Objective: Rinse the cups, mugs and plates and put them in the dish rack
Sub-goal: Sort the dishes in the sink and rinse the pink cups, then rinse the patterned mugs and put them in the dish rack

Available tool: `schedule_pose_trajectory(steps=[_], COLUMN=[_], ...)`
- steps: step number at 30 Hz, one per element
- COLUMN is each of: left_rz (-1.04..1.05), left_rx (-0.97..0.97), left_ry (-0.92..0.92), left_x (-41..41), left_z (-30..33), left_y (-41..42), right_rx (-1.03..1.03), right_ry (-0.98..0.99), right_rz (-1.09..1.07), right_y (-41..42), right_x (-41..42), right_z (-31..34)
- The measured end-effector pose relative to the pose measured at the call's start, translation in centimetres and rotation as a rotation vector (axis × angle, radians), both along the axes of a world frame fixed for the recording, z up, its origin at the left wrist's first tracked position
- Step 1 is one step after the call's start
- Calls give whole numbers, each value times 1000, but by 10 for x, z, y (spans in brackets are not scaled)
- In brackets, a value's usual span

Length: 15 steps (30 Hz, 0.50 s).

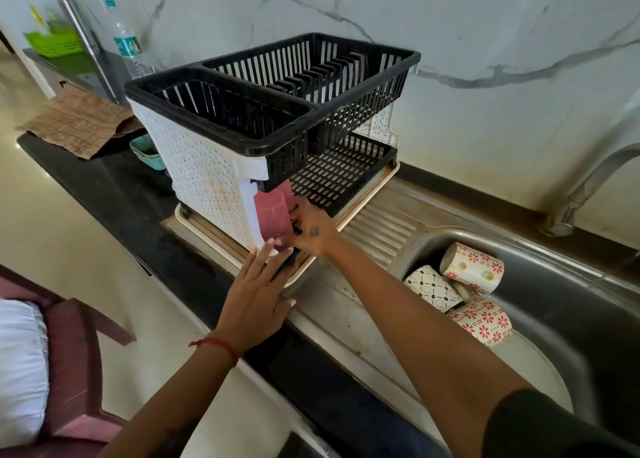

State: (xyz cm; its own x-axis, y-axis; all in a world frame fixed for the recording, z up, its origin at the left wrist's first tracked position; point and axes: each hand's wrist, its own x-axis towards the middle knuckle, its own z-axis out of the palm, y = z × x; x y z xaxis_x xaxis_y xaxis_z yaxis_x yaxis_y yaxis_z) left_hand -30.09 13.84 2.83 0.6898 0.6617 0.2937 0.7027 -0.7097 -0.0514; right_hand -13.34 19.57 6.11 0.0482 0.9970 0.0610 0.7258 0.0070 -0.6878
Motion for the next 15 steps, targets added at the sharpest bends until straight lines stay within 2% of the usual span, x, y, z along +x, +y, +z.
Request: schedule_pose_trajectory(steps=[4, 7, 11, 15], left_rz=[52, 67, 22, -87], left_rx=[-69, -109, -243, -366], left_ry=[-173, -232, -207, -92], left_x=[14, 28, 54, 93], left_z=[6, 8, 6, 0], left_y=[-11, -22, -40, -61], right_rx=[140, 222, 224, 135], right_ry=[70, 117, 119, 18], right_rz=[-5, -14, -118, -394], right_y=[-27, -54, -99, -148], right_x=[17, 41, 93, 156], right_z=[1, 7, 9, -13])
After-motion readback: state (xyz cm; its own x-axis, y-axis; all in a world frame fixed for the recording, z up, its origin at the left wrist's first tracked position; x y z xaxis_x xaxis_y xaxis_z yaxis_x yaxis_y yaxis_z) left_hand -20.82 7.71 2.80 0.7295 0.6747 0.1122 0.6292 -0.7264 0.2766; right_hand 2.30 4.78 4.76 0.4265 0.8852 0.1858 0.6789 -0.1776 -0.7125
